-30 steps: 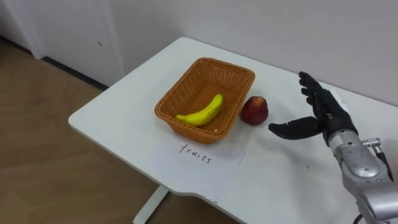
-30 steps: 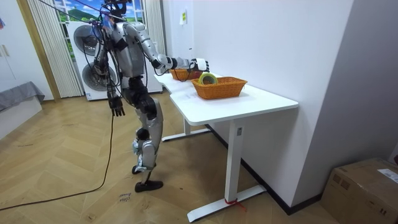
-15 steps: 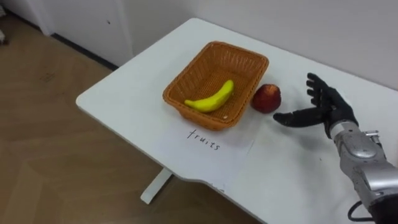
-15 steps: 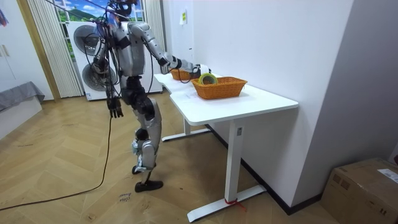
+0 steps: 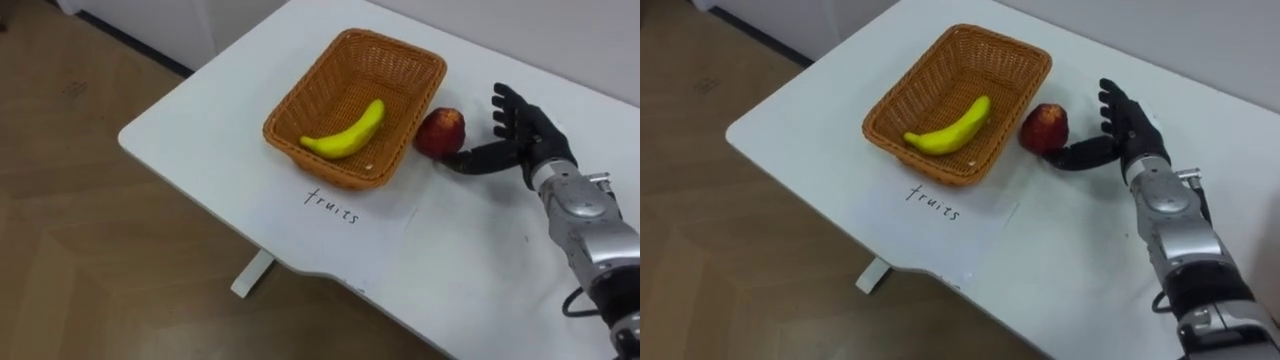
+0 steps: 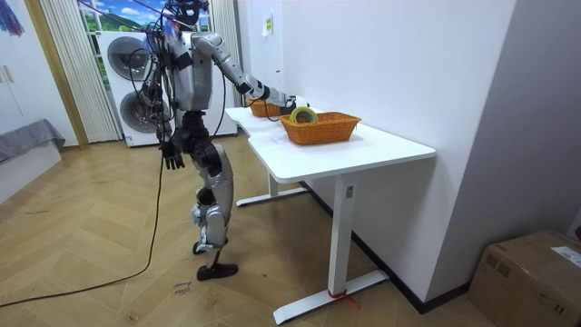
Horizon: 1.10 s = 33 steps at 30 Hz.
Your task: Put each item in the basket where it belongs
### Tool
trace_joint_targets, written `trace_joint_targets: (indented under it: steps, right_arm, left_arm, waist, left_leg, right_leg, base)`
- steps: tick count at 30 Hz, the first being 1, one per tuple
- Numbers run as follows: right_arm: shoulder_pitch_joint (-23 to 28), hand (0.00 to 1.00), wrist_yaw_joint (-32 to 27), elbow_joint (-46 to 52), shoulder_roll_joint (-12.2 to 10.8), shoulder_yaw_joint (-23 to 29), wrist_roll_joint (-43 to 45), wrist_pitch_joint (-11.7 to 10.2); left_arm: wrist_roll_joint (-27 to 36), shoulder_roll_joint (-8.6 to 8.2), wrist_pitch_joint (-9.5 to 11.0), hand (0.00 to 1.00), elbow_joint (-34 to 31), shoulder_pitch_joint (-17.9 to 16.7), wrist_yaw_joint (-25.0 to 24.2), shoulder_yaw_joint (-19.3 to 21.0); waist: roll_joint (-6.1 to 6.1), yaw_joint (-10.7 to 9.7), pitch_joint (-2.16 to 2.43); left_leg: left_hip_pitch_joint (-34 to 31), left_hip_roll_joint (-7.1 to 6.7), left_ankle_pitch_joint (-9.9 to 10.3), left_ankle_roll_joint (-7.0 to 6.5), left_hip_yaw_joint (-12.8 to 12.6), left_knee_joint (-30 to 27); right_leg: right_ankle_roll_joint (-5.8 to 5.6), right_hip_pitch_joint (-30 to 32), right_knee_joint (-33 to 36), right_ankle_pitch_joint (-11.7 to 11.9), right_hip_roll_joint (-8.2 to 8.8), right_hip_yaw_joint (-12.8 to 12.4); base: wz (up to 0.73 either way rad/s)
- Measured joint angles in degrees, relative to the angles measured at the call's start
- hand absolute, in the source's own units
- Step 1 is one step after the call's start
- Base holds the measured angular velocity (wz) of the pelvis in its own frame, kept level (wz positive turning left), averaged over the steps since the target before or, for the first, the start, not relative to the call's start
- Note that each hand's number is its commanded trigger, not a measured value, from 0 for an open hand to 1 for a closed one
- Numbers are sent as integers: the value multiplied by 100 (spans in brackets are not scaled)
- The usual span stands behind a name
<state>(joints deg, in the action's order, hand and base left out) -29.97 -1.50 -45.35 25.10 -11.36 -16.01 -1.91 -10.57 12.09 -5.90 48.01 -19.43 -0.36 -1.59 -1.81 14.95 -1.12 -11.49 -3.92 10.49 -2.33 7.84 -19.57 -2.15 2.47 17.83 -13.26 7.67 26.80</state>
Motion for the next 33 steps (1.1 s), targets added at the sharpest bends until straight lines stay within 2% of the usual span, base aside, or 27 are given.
trace_joint_targets:
  steps: [7,16,23,29,33]
  right_arm:
    - [-227,0,44,-98,1,-86,-14,-9]
    - [-263,0,37,-101,2,-99,-146,-14]
    - [-279,0,-37,-98,15,-205,-126,-160]
    - [-280,0,-95,-85,108,-487,304,-222]
    - [-282,0,-150,-85,123,-566,389,-229]
  left_arm:
    - [127,6,4,0,116,135,-27,-116]
    - [343,43,13,0,270,237,-21,-312]
    - [368,71,126,0,269,242,-7,-313]
    - [438,88,145,0,276,296,-24,-485]
    - [544,138,244,0,297,365,-22,-639]
  waist:
    - [-65,-30,-22]
    - [-75,-18,-35]
    - [-81,-13,-41]
    - [-46,116,-64]
    - [-43,143,-86]
  left_leg:
    - [-196,21,-44,23,9,-28]
    - [-256,22,-71,19,-37,-27]
    - [-335,29,-87,21,-63,-32]
    - [-355,43,-87,20,-127,-73]
    - [-402,45,-86,21,-119,-138]
  right_leg:
    - [37,198,37,21,-12,7]
    - [47,285,94,25,5,-4]
    - [61,406,166,28,23,-11]
    - [71,445,221,23,26,-74]
    - [84,449,240,16,22,-75]
  base:
    - [-1]
    - [0]
    - [-2]
    - [-4]
    - [2]
